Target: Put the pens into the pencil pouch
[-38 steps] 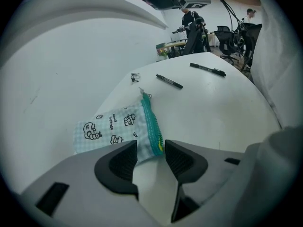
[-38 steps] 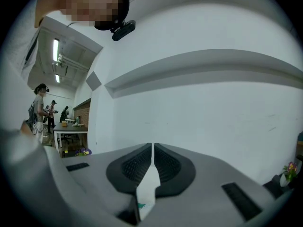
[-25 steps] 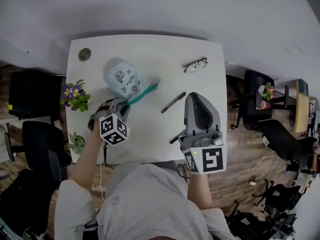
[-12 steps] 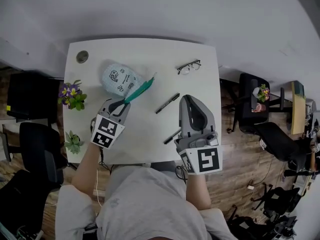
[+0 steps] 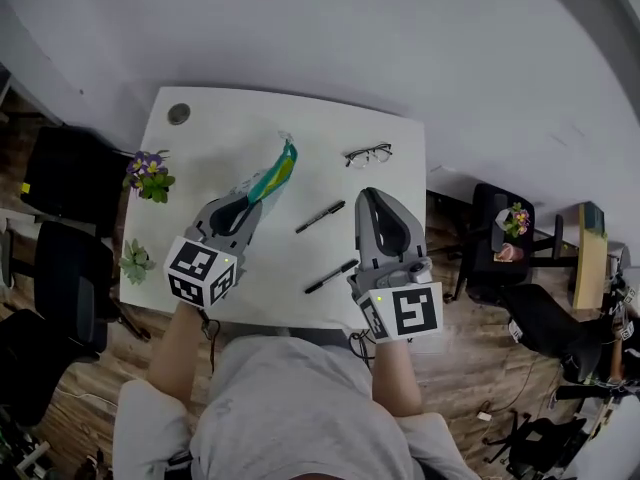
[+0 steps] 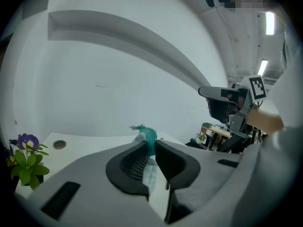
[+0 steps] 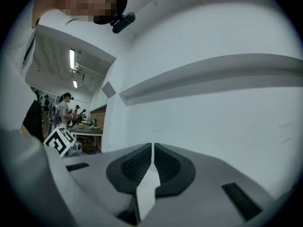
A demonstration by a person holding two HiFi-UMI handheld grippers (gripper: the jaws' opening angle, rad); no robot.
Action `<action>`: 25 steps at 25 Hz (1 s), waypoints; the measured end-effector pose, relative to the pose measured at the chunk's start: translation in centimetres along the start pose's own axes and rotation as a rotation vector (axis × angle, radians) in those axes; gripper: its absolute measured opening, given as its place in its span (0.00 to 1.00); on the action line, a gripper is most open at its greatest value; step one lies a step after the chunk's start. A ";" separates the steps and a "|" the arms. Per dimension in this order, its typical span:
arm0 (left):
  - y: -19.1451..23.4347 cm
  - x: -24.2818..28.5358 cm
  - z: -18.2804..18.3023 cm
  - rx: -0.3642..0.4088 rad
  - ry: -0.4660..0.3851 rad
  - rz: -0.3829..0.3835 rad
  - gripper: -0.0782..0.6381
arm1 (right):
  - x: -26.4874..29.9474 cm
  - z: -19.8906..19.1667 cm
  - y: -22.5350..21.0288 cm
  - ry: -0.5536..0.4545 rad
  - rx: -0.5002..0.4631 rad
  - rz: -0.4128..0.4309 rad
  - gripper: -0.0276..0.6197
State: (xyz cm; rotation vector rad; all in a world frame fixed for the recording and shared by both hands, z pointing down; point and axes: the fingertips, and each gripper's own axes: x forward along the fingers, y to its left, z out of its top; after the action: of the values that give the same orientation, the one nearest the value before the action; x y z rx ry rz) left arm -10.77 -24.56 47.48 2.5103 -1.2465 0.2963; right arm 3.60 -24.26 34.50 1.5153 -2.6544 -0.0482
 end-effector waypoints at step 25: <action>-9.8 -6.5 2.9 -0.079 -0.287 0.313 0.20 | -2.2 -6.1 -1.4 0.185 -0.167 0.444 0.10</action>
State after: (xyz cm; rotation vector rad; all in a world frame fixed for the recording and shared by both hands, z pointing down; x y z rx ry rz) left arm -6.64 -15.31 40.75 2.3447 -1.7300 -0.0468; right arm 6.43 -22.94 40.32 0.8172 -2.6877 -0.0929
